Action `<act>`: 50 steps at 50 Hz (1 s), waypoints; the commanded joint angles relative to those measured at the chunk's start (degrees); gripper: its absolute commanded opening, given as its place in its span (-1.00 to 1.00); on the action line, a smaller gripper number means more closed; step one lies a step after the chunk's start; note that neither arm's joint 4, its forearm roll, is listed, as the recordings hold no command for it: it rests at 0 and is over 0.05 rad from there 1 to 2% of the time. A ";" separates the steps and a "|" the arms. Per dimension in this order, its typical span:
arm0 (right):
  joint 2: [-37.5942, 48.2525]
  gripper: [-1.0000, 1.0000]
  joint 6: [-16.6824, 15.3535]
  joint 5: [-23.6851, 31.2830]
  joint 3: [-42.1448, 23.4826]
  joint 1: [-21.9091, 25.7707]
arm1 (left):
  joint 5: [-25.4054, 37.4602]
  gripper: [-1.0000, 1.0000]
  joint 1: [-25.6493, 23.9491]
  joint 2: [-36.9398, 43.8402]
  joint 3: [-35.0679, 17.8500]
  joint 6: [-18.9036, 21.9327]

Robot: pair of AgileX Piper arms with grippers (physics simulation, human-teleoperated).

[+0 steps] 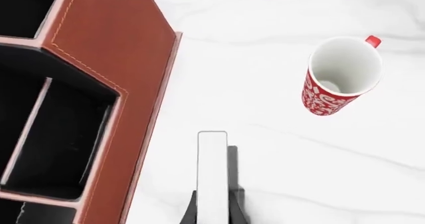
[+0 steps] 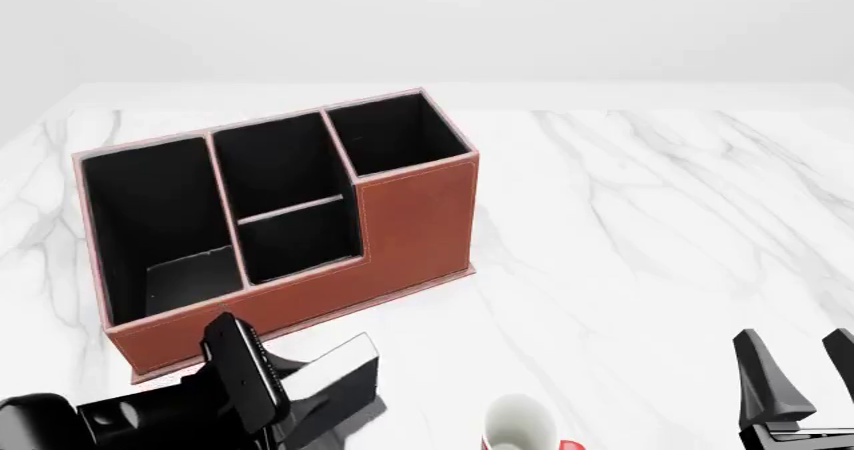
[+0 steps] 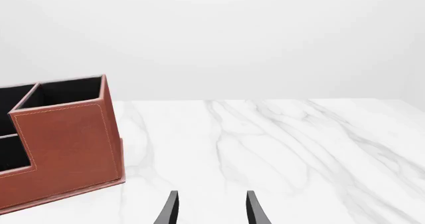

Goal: Pick up the book and place it in the front compartment of the caddy.

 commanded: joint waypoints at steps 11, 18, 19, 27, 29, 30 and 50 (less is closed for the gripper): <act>-0.02 1.00 -0.04 0.03 0.00 -0.08 | 8.69 -1.00 1.77 -1.81 -7.20 4.62; -0.02 1.00 -0.05 0.03 0.00 -0.07 | 11.76 -1.00 2.94 -1.69 -10.85 6.59; -0.02 1.00 -0.03 0.03 0.00 -0.08 | 12.01 -1.00 3.14 -1.65 -11.19 6.87; -0.02 1.00 -0.06 0.03 0.00 -0.08 | 14.84 -1.00 4.63 -1.44 -14.86 8.86; -0.02 1.00 -0.03 0.03 0.00 -0.10 | 15.48 -1.00 5.03 -1.21 -15.78 9.35; -0.01 1.00 -0.05 0.04 0.00 -0.07 | 15.75 -1.00 5.13 -1.14 -16.11 9.59; -0.02 1.00 -0.04 0.03 0.00 -0.08 | 20.65 -1.00 7.55 -0.48 -22.98 14.85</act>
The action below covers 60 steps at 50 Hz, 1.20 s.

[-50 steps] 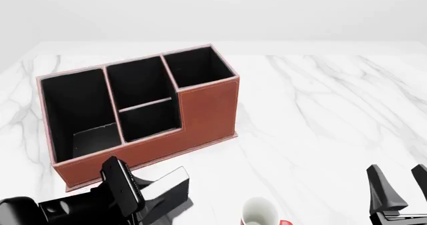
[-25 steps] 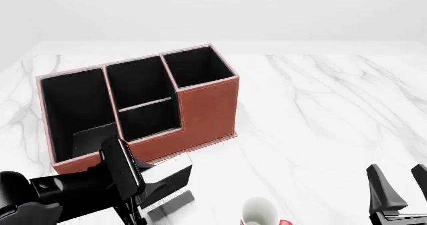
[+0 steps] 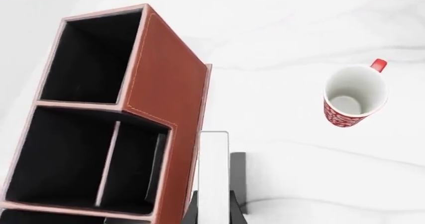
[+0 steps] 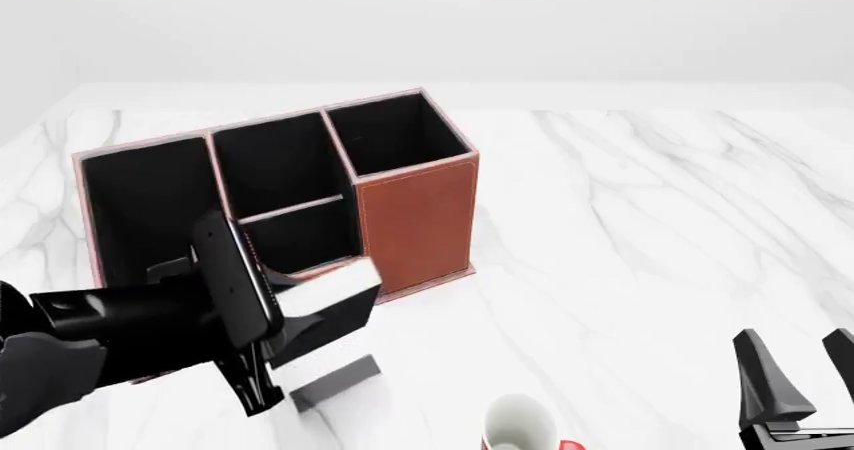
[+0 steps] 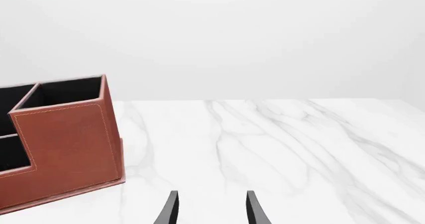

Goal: Pick up the book and place it in the front compartment of the caddy.

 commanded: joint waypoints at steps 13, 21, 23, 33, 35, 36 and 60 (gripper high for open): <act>-0.03 1.00 -0.05 0.01 0.00 -0.09 | 4.70 -1.00 2.70 -0.81 -7.62 2.65; -0.02 1.00 -0.05 0.03 0.00 -0.08 | 5.31 -1.00 3.46 0.26 -10.01 4.31; -0.02 1.00 -0.04 0.03 0.00 -0.08 | 5.21 -1.00 3.80 0.74 -10.48 4.59; -0.02 1.00 -0.04 0.03 0.00 -0.07 | 4.16 -1.00 5.29 2.12 -11.86 6.48; -0.02 1.00 -0.05 0.03 0.00 -0.08 | 4.19 -1.00 5.56 2.42 -12.28 6.73; -0.02 1.00 -0.04 0.03 0.00 -0.08 | 4.23 -1.00 5.69 2.57 -12.46 6.81; -0.02 1.00 -0.04 0.03 0.00 -0.09 | 2.40 -1.00 10.18 6.49 -14.77 12.05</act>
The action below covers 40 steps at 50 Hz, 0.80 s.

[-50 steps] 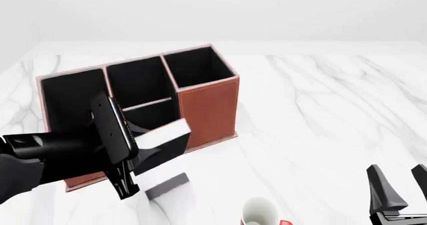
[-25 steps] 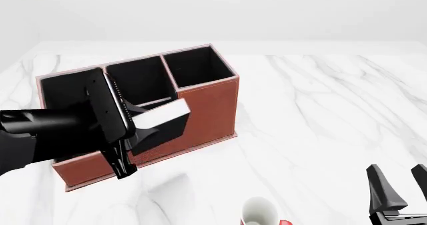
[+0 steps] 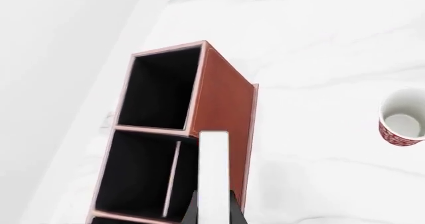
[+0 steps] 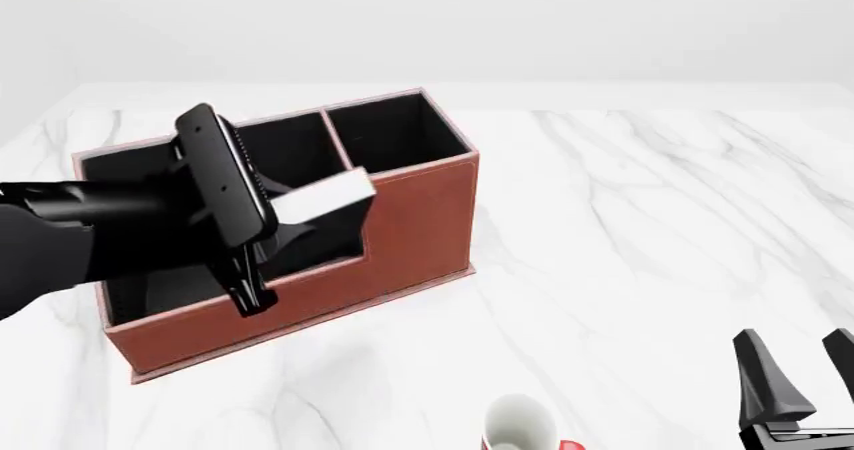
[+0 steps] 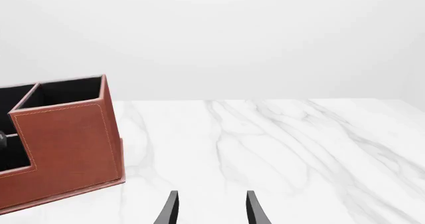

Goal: Pick up the book and place it in the front compartment of the caddy.

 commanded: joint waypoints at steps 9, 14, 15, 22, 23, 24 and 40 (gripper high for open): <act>-0.02 1.00 -0.04 0.02 0.00 -0.08 | -2.41 -1.00 5.24 2.46 -1.16 3.49; -0.02 1.00 -0.05 0.03 0.00 -0.08 | -2.80 -1.00 5.72 2.92 -1.60 4.01; -0.03 1.00 -0.06 0.02 0.00 -0.08 | -2.84 -1.00 5.87 3.06 -1.78 4.04; -0.02 1.00 -0.05 0.03 0.00 -0.08 | -3.42 -1.00 6.57 3.57 -2.85 4.73; -0.02 1.00 -0.05 0.03 0.00 -0.08 | -3.49 -1.00 6.61 3.57 -2.86 4.88; -0.02 1.00 -0.04 0.03 0.00 -0.08 | -3.64 -1.00 6.75 3.69 -3.14 4.93; -0.02 1.00 -0.04 0.02 0.00 -0.10 | -4.09 -1.00 8.73 5.82 -4.61 6.02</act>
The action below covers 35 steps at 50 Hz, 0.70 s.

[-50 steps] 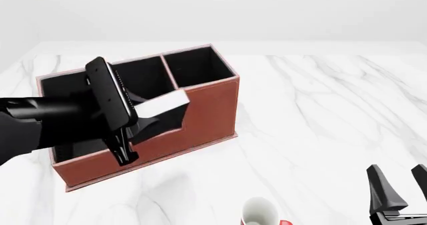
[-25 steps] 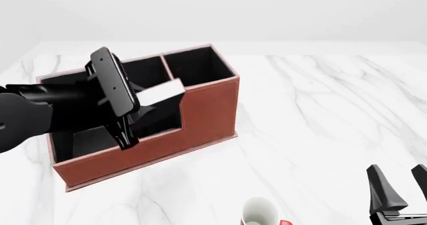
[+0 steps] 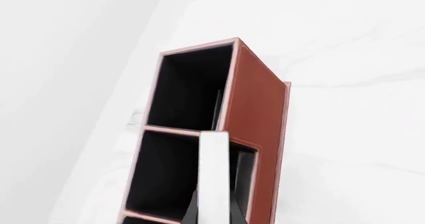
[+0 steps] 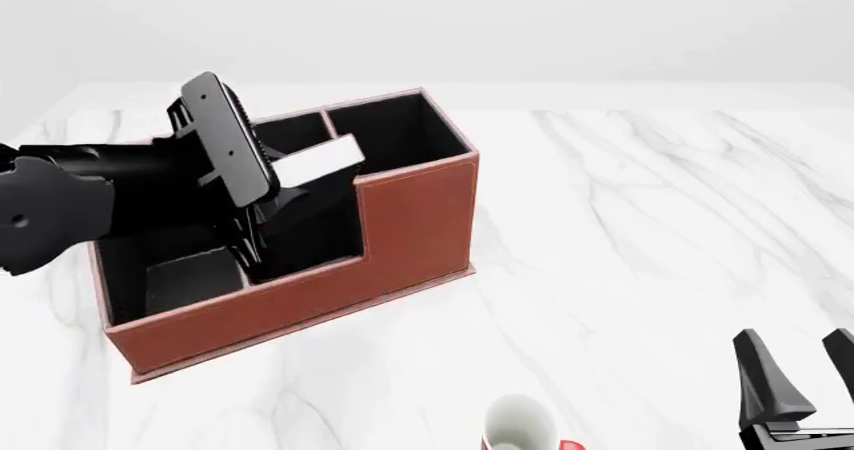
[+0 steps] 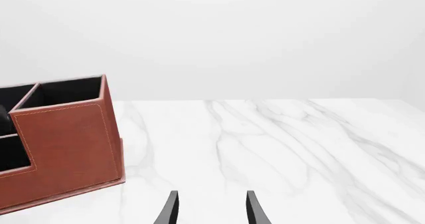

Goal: Pick up the book and place it in the front compartment of the caddy.

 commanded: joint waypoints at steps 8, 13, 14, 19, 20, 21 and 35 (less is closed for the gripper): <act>-0.02 1.00 -0.05 0.02 0.00 -0.09 | -2.04 -1.00 5.22 2.41 -1.15 1.70; -0.02 1.00 -0.03 0.03 0.00 -0.08 | -2.78 -1.00 6.02 3.26 -1.48 2.19; -0.02 1.00 -0.05 0.02 0.00 -0.08 | -3.27 -1.00 6.26 3.47 -1.01 2.83; -0.02 1.00 -0.03 0.02 0.00 -0.09 | -4.40 -1.00 7.18 4.63 -1.20 3.38; -0.02 1.00 -0.05 0.03 0.00 -0.09 | -4.57 -1.00 7.16 4.66 -1.01 3.49; -0.02 1.00 -0.03 0.02 0.00 -0.08 | -4.71 -1.00 7.15 4.82 -1.22 3.33; -0.02 1.00 -0.03 0.03 0.00 -0.09 | -6.42 -1.00 8.63 8.26 -3.94 4.67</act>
